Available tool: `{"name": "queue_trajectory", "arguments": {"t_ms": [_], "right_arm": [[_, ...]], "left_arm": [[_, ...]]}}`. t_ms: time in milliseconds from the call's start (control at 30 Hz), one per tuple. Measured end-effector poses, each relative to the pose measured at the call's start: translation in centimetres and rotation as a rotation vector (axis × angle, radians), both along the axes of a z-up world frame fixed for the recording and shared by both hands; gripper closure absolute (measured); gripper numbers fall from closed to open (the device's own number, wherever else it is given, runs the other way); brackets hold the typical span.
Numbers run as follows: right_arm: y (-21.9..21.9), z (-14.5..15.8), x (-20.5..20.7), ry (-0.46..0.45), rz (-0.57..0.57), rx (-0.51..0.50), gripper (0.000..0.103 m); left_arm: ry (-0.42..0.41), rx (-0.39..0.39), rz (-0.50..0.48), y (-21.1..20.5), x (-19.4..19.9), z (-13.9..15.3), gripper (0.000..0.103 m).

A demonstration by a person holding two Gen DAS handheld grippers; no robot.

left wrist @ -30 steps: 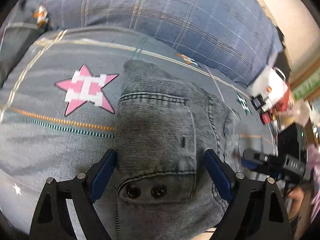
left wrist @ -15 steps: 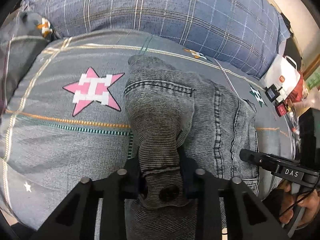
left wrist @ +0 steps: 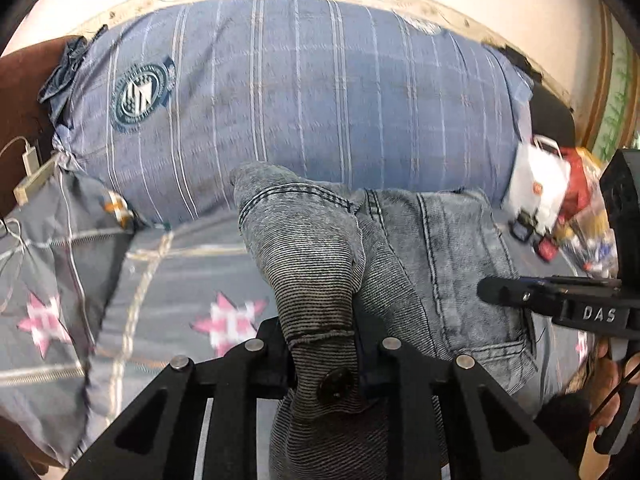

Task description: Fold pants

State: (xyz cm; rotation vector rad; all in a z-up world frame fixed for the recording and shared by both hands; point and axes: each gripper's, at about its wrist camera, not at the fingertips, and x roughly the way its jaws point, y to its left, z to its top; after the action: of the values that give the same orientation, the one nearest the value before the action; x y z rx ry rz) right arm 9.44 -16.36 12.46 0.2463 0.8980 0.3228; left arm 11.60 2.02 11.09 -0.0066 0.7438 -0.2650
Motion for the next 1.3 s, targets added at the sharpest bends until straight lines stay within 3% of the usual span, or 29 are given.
{"name": "queue_trajectory", "arguments": {"t_ms": [100, 233, 333, 400, 433, 467, 500, 533, 567, 667, 767, 833, 867, 933, 967, 1000, 1033, 1200, 1300], "right_arm": [[0.5, 2.1, 2.3, -0.035, 0.011, -0.001, 0.083], [1.0, 1.5, 4.7, -0.015, 0.01, -0.002, 0.083], [1.1, -2.0, 6.3, 0.044, -0.002, 0.006, 0.083], [1.0, -5.2, 7.4, 0.092, 0.004, 0.003, 0.079], [0.9, -7.4, 8.1, 0.13, -0.004, -0.014, 0.075], [1.1, -9.5, 8.6, 0.165, -0.006, -0.077, 0.065], [1.1, -10.7, 8.9, 0.182, -0.019, -0.144, 0.052], [0.8, -11.5, 8.6, 0.184, -0.029, -0.165, 0.049], [0.2, -11.6, 8.0, 0.17, -0.036, -0.119, 0.048], [-1.0, -9.8, 5.9, 0.11, -0.064, -0.063, 0.044], [-1.1, -7.3, 3.9, 0.02, -0.084, -0.025, 0.042], [-0.5, -6.7, 3.1, -0.016, -0.067, -0.009, 0.032], [0.0, -7.2, 3.0, -0.013, -0.058, -0.03, 0.023], [1.5, -9.7, 3.5, 0.043, -0.056, -0.166, 0.02], [2.2, -11.9, 4.1, 0.118, -0.053, -0.27, 0.019], [2.4, -12.9, 4.1, 0.147, -0.037, -0.286, 0.017], [2.3, -12.0, 3.3, 0.073, -0.054, -0.284, 0.017], [1.9, -7.5, 1.2, -0.019, -0.09, -0.307, 0.017], [1.8, -6.2, -1.2, -0.069, -0.103, -0.287, 0.014]], "left_arm": [[-0.009, -0.016, 0.014, 1.0, 2.2, 0.4, 0.078], [0.035, -0.031, 0.019, 1.6, 4.9, -2.0, 0.078], [0.105, -0.038, 0.037, 1.6, 6.0, -6.0, 0.076], [0.193, -0.017, 0.049, 1.4, 7.0, -9.3, 0.066], [0.267, 0.015, 0.057, 1.2, 7.5, -11.7, 0.054], [0.293, 0.05, 0.089, 1.4, 7.6, -13.2, 0.044], [0.267, 0.033, 0.099, 1.9, 7.1, -13.5, 0.042], [0.239, -0.002, 0.104, 2.7, 6.3, -13.2, 0.037], [0.24, -0.014, 0.107, 3.1, 5.9, -12.9, 0.032], [0.217, -0.075, 0.111, 4.3, 4.0, -10.8, 0.03], [0.136, -0.052, 0.114, 3.5, 1.9, -9.0, 0.022], [0.142, -0.017, 0.106, 2.3, 1.6, -10.0, 0.021], [0.192, 0.03, 0.089, 1.4, 2.2, -11.8, 0.021], [0.244, 0.082, 0.105, 0.6, 2.4, -14.3, 0.019], [0.231, 0.051, 0.123, 0.9, 2.1, -14.5, 0.019], [0.235, 0.036, 0.139, 1.1, 2.0, -14.2, 0.019], [0.243, 0.021, 0.147, 1.4, 1.7, -13.6, 0.019], [0.157, 0.08, 0.152, 1.1, -0.2, -10.0, 0.019], [0.124, 0.077, 0.156, 1.1, -1.7, -8.6, 0.019]]}}
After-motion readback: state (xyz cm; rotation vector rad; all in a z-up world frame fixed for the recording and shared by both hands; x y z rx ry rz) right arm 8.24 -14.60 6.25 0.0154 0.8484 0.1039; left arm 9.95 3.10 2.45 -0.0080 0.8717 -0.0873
